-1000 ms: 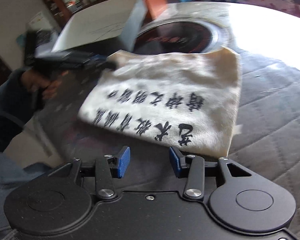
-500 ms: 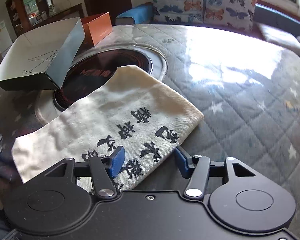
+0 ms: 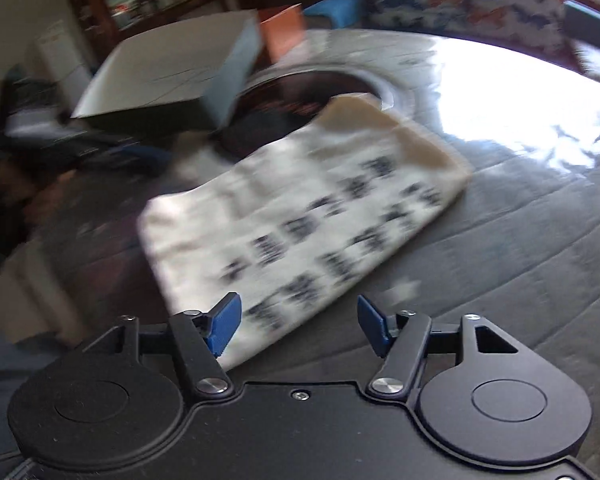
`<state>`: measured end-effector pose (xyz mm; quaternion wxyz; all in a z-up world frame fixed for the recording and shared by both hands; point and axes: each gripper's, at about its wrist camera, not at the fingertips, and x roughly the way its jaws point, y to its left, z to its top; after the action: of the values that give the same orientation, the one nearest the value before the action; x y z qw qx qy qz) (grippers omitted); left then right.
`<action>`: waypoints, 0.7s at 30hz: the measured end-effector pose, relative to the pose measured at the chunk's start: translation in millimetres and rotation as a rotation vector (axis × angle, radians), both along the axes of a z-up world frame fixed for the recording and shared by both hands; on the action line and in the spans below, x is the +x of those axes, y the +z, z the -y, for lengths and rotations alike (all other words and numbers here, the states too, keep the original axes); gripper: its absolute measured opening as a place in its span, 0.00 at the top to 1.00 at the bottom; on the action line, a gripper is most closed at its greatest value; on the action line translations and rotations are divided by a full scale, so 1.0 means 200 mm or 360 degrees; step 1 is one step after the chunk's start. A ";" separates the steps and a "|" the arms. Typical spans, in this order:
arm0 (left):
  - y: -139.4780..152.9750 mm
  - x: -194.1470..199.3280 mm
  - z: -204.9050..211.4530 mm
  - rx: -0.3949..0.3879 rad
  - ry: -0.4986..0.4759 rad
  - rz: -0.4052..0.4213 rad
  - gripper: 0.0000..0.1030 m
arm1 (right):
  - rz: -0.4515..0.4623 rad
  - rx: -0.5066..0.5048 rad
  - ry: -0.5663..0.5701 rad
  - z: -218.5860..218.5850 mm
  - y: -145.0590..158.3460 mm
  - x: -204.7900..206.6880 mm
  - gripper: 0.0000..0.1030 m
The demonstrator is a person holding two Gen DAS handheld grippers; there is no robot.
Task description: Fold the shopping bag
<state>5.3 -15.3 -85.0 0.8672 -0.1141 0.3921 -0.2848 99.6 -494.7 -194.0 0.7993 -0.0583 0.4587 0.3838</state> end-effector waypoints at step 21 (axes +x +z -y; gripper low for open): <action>-0.06 -0.18 0.24 -0.0049 -0.0234 -0.0116 0.80 | 0.0157 -0.0395 -0.0065 -0.01 -0.04 0.01 0.25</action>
<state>-31.4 -64.1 -97.6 0.8273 -0.1085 0.4262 -0.3494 101.3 -492.7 -201.1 0.8153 -0.1662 0.4638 0.3043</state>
